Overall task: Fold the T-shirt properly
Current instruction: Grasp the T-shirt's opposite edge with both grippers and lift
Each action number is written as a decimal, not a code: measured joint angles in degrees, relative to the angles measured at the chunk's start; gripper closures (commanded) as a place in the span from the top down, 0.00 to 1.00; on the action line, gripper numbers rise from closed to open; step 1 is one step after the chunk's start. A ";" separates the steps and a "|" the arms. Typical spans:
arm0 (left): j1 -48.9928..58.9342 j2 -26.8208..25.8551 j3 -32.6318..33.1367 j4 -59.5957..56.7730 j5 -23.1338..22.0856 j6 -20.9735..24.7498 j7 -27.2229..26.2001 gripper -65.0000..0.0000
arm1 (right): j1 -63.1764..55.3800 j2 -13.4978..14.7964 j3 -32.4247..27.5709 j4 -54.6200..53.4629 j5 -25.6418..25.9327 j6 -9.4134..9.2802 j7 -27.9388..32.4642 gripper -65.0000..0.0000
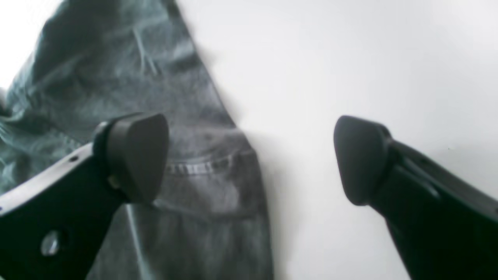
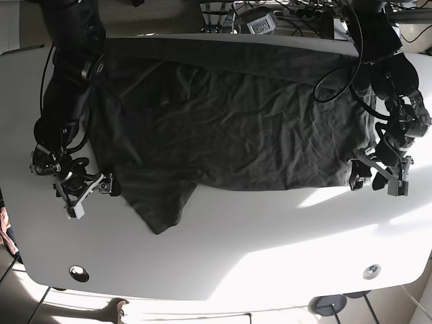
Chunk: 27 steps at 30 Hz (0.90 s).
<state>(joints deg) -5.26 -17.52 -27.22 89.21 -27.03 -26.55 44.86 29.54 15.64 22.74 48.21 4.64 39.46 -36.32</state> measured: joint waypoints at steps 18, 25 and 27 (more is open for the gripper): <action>-4.37 -4.59 0.15 -14.16 -0.17 10.67 -5.60 0.78 | -5.84 -3.72 -2.12 -3.87 3.13 0.63 11.08 0.09; -13.57 -5.29 5.73 -32.39 -0.04 13.00 -6.64 0.80 | -5.79 -3.72 -2.23 -4.02 3.08 0.66 10.82 0.04; -15.06 -5.64 9.03 -35.87 -0.07 12.90 -9.42 0.80 | -5.81 -3.72 -2.23 -4.02 3.10 0.66 10.84 0.04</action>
<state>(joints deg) -20.32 -23.16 -18.20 53.34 -27.09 -13.65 35.44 23.73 11.92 20.51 44.18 7.75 40.12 -25.47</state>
